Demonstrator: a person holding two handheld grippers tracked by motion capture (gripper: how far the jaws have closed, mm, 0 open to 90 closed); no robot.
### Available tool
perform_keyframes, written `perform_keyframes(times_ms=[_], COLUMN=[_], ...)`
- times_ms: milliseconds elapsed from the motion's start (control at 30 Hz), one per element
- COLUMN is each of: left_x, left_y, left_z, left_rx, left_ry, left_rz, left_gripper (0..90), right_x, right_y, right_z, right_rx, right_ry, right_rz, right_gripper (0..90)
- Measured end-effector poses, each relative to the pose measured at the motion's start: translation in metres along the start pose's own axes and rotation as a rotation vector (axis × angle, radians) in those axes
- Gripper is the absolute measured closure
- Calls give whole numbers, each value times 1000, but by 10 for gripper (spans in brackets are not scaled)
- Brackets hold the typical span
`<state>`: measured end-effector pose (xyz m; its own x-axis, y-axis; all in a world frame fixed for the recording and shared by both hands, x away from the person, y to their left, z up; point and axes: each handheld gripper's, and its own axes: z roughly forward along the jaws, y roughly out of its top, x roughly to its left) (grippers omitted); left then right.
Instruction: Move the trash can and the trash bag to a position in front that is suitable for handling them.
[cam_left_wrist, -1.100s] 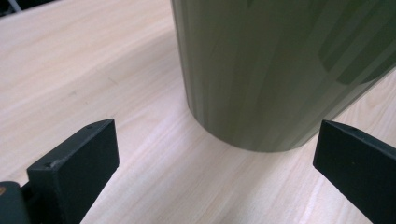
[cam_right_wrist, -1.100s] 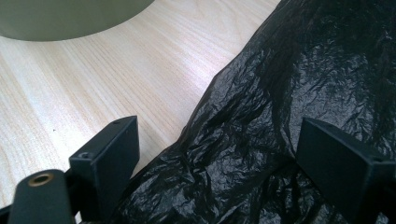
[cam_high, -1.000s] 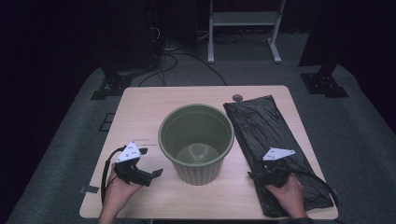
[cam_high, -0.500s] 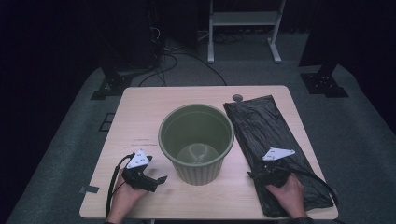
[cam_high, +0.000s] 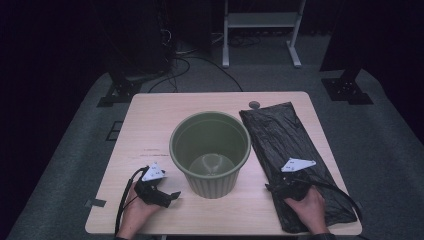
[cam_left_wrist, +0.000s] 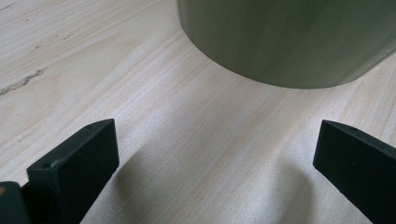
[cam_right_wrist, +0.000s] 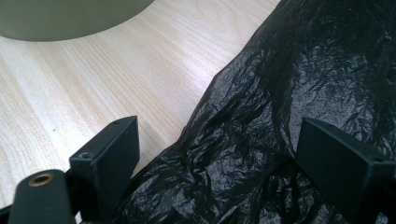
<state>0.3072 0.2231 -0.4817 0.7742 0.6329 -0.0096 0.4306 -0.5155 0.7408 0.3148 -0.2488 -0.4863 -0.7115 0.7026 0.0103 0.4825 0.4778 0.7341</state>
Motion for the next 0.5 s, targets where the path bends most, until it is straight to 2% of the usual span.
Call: perform_keyframes(times_ms=[33, 100, 367, 467, 500], left_x=[-2, -2, -3, -3, -3], left_y=[0, 1, 1, 1, 1], left_z=[2, 3, 3, 3, 3], left_rx=[29, 41, 41, 41, 41], left_ry=[10, 13, 14, 14, 14], left_rz=[15, 18, 16, 16, 15], left_gripper=[0, 0, 0, 0, 0], right_x=[0, 0, 0, 0, 1], right_y=[0, 0, 0, 0, -1], right_z=[0, 0, 0, -1, -2], right_rx=[0, 0, -2, -5, -13], right_ry=[0, 0, -1, 0, 6], right_rz=[0, 0, 0, -2, -6], right_gripper=[121, 121, 127, 156, 234])
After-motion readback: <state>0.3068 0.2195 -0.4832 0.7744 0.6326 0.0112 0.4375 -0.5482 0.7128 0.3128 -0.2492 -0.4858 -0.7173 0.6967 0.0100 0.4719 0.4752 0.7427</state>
